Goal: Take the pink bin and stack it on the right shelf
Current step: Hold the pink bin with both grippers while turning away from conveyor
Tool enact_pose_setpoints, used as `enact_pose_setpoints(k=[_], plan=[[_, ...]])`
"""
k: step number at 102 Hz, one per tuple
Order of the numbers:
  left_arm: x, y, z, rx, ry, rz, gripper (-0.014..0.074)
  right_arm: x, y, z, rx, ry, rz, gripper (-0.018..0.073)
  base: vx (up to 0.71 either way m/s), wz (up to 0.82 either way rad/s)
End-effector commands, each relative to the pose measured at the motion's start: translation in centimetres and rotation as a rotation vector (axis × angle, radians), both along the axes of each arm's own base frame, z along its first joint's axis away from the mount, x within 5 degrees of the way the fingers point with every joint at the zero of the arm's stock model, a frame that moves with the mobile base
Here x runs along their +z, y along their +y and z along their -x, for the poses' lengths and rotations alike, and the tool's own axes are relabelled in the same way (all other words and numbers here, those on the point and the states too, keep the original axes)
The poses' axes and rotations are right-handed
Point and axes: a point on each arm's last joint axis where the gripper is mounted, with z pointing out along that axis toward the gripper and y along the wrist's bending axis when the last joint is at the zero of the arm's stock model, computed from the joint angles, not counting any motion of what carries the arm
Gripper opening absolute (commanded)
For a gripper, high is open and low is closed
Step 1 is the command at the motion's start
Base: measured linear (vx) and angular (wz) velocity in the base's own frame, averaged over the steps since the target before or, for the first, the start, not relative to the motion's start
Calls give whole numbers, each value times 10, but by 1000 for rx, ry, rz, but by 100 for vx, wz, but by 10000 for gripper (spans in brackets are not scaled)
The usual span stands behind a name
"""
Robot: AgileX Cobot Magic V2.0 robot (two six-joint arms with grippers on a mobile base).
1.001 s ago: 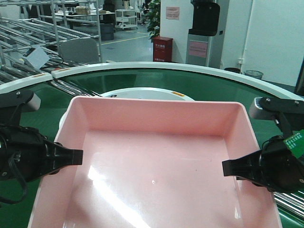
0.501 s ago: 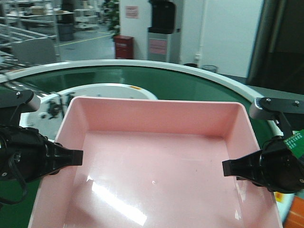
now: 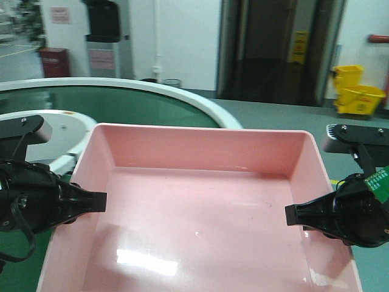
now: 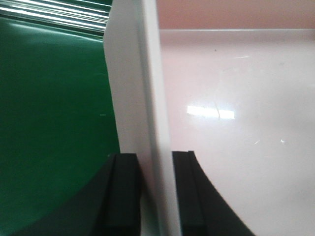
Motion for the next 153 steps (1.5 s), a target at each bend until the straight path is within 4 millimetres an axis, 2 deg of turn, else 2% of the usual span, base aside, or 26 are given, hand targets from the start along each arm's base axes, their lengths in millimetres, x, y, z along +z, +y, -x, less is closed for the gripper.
enact_pose_setpoints(k=[1,89,153], plan=[[28,4,3,15,-152,44,-1,22,-8,1,4,-136,39,-8,-16,-63],[28,4,3,15,-152,44,-1,22,-8,1,4,-136,39,-8,-11,-48],[28,4,3,15,-152,44,-1,22,-8,1,4,-136,39,-8,9,-45]])
